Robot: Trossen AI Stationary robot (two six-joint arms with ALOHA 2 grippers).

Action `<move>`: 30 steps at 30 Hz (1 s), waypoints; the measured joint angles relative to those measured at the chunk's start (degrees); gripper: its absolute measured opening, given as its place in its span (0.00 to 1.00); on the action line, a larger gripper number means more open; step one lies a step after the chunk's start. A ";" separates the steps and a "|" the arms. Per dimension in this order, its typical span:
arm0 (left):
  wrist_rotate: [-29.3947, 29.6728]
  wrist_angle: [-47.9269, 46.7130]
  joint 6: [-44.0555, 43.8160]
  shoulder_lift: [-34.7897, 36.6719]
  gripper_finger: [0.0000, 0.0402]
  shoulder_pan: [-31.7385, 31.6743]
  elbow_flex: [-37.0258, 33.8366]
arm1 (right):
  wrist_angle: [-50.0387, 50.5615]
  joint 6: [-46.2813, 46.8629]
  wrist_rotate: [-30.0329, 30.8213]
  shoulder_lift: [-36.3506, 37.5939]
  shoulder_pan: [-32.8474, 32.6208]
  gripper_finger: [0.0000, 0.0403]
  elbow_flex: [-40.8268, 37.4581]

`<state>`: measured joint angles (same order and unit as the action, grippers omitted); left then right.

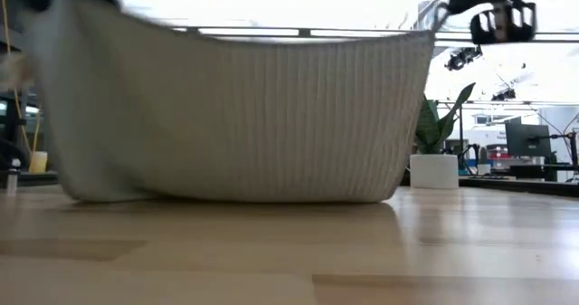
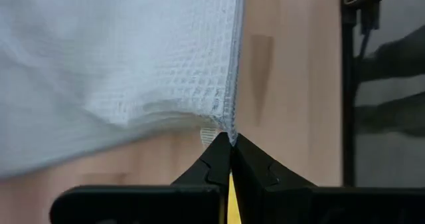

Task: Fold microfiber towels
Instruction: Fold the gray towel

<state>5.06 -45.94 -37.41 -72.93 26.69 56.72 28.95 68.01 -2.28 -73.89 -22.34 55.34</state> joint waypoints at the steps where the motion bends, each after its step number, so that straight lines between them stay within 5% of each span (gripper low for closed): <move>1: -0.05 2.67 -2.11 0.00 0.00 0.99 -2.24 | -2.14 1.79 -0.29 0.00 -0.71 0.00 -1.53; 10: -2.00 12.07 -14.70 0.00 0.00 8.90 -15.25 | -19.47 19.34 -3.71 0.00 -7.95 0.00 -12.75; 16: -1.74 23.78 -19.88 0.00 0.00 11.54 -19.47 | -21.17 26.20 -1.74 -0.04 -11.83 0.00 -15.14; 22: -0.31 31.97 -20.13 -2.14 0.00 10.76 -19.99 | -23.49 26.09 -1.18 -1.02 -12.63 0.00 -15.12; 30: -7.36 37.45 -19.47 -12.45 0.00 10.81 -20.05 | -35.50 12.63 -4.47 -8.09 -10.79 0.00 -15.07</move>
<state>-2.29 -8.49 -56.88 -85.38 37.50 36.67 -6.55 80.65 -6.76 -81.97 -33.13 40.27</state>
